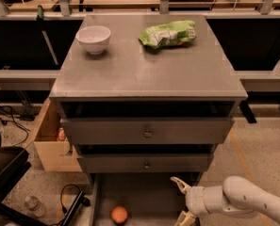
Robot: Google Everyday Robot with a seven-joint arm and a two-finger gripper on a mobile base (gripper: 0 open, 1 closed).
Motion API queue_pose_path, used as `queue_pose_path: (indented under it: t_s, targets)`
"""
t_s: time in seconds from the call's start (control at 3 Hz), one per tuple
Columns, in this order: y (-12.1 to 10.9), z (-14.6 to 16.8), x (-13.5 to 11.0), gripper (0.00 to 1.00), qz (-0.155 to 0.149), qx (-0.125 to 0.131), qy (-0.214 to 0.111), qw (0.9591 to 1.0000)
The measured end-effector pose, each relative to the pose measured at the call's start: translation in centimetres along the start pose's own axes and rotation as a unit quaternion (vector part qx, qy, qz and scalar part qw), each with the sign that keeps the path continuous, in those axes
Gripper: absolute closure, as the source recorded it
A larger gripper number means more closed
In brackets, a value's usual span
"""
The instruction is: Pick orange from bottom drawer and place on counter
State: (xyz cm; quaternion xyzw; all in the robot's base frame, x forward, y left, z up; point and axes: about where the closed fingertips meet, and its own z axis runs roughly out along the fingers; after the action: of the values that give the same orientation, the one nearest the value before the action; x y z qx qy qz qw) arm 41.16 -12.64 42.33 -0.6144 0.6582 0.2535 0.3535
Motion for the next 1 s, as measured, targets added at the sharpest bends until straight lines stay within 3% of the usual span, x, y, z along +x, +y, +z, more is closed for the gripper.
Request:
queue_pose_path:
  t_s: [0.33,1.0]
  targets:
    - [0.0,0.0,0.0,0.0,0.0,0.0,0.0,1.0]
    - [-0.7,5.9,1.1,0.0,0.007,-0.014,-0.025,0.9996]
